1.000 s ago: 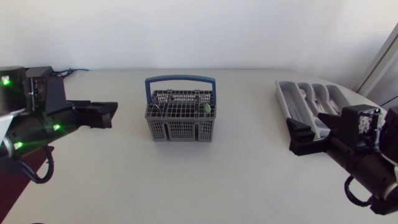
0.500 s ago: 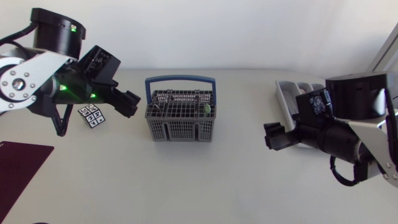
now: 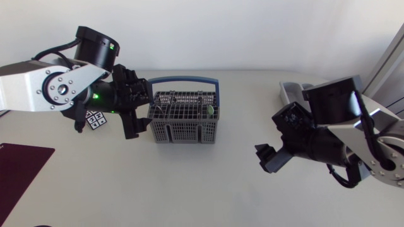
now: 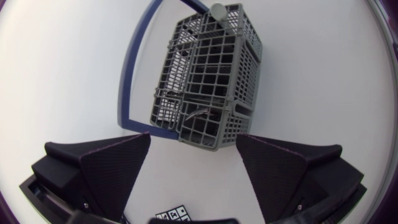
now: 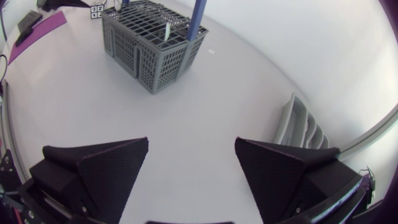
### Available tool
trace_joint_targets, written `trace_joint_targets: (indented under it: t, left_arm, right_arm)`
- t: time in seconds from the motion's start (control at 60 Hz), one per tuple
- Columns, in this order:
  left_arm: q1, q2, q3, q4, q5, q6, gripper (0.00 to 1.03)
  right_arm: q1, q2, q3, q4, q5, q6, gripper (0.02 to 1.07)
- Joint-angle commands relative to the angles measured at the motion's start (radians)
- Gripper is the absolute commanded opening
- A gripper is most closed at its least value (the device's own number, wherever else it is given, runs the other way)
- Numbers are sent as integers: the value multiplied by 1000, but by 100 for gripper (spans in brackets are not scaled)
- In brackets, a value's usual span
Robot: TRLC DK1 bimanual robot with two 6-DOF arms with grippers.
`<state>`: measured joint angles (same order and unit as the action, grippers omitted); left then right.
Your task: Transfer all utensils from the basket to the drawer tray.
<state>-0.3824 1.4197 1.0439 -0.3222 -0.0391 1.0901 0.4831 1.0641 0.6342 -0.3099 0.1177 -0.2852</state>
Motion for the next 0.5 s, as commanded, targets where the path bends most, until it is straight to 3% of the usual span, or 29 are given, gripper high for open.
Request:
trace_joint_targets:
  t: [0.0,0.25,0.4,0.483]
  left_arm:
    - [-10,39,44,-14,4,131,96]
    - [-21,101,97,-38,22,346,76]
    - [-12,142,113,-32,30,452,52]
    - [5,173,145,-32,54,485,32]
  right_arm:
    - [-8,31,25,-18,-35,-25,102]
    - [-14,97,24,11,-41,-23,102]
    - [-14,140,19,34,-41,-20,102]
    - [-14,152,22,45,-41,-23,102]
